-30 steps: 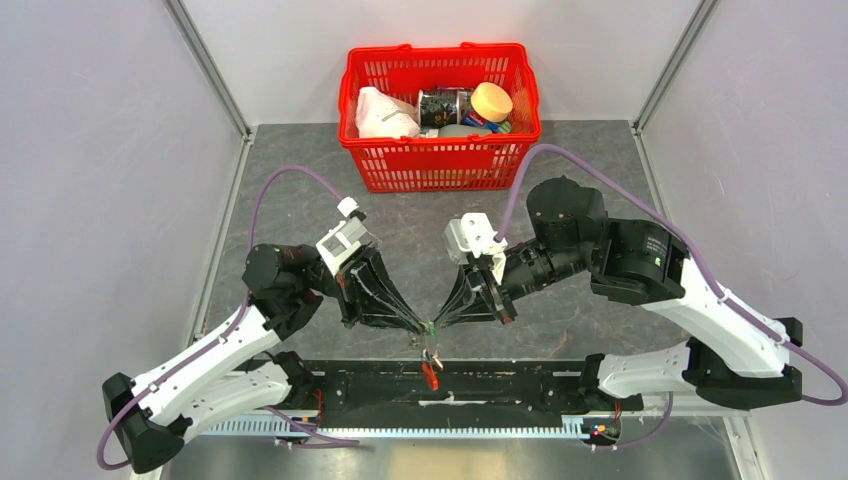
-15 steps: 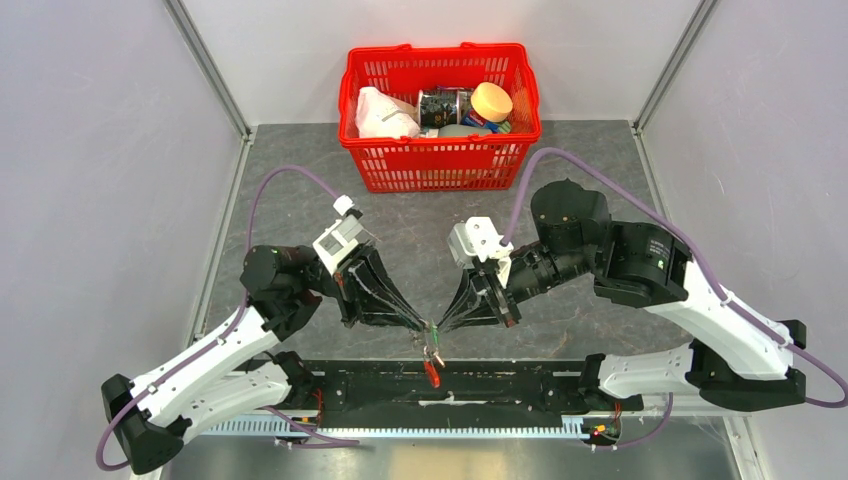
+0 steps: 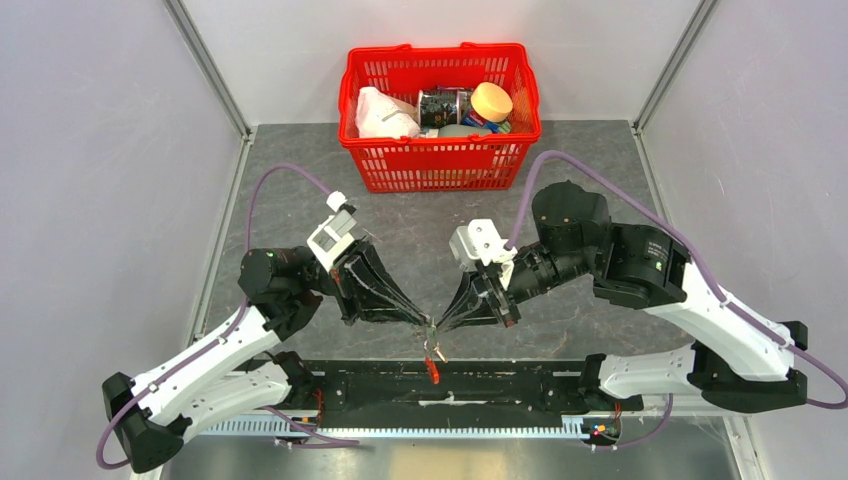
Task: Put the keys on the keyring
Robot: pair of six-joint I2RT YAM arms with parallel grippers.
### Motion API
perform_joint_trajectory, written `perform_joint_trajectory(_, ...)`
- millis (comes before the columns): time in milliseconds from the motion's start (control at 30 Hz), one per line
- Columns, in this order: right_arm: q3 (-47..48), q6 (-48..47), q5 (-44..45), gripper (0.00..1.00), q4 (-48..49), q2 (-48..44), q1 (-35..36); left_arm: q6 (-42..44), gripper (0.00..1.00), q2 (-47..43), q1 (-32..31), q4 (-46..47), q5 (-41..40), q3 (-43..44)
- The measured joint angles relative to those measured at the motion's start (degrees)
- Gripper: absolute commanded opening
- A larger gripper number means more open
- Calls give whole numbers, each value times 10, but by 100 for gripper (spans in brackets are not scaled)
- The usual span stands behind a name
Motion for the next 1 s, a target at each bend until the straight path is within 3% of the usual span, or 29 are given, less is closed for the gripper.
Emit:
perform_joint_trajectory(167,-4,5,10,34,5,-11,0,-7,2,3,0,13,-12,0)
perform_joint_trajectory(300,-17,24,35,45,14,-37,0,-9,2,3,0,21,-25,0)
perform_joint_trajectory(733,-66,221,183,42,155,-71,0,-10,2,0,0,23,-47,0)
perform_joint_trajectory(1000,-95,299,209,38,193,-58,0,-9,2,-14,0,23,-76,-6)
